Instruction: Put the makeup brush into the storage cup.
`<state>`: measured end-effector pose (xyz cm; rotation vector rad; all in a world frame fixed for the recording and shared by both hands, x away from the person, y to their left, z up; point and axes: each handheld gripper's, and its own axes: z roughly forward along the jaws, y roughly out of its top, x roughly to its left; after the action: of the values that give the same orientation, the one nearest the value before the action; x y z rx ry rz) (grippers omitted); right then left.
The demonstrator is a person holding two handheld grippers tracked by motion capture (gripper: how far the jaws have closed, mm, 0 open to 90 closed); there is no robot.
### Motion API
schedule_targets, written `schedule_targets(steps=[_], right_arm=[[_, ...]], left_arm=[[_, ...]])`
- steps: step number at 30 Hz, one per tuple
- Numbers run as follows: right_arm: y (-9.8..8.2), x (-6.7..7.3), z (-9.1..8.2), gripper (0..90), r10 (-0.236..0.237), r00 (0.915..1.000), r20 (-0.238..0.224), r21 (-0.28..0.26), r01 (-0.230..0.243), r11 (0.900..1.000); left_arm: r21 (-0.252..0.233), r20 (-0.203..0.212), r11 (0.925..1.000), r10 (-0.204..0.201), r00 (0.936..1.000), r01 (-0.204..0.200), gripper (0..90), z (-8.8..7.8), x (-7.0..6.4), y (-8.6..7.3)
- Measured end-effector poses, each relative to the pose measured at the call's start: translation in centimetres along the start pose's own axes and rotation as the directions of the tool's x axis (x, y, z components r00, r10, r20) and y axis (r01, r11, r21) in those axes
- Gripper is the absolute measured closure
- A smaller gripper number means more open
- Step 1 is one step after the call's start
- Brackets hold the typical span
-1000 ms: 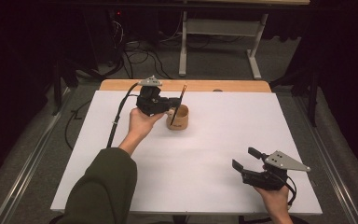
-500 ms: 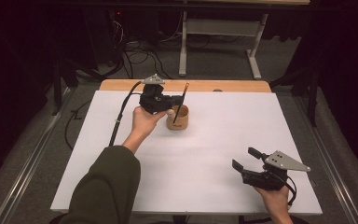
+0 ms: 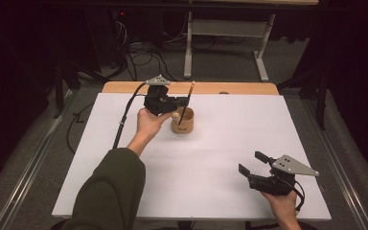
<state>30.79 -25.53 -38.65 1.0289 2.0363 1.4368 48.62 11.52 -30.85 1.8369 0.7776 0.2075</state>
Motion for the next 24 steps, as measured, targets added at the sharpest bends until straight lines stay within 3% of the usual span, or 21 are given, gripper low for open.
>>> schedule_targets(steps=[14,24], right_arm=[[0.02,-0.06,-0.05,23.8,-0.005,1.0000,0.000,-0.003,0.005,1.000],[0.02,0.00,0.00,23.8,-0.002,1.0000,0.000,0.000,0.002,1.000]], left_arm=[[-0.005,0.006,1.0000,0.008,0.9999,-0.008,82.5,0.65,-0.10,0.47],[-0.018,-0.011,0.9998,0.011,0.9999,-0.011,82.6,1.02,0.18,0.64]])
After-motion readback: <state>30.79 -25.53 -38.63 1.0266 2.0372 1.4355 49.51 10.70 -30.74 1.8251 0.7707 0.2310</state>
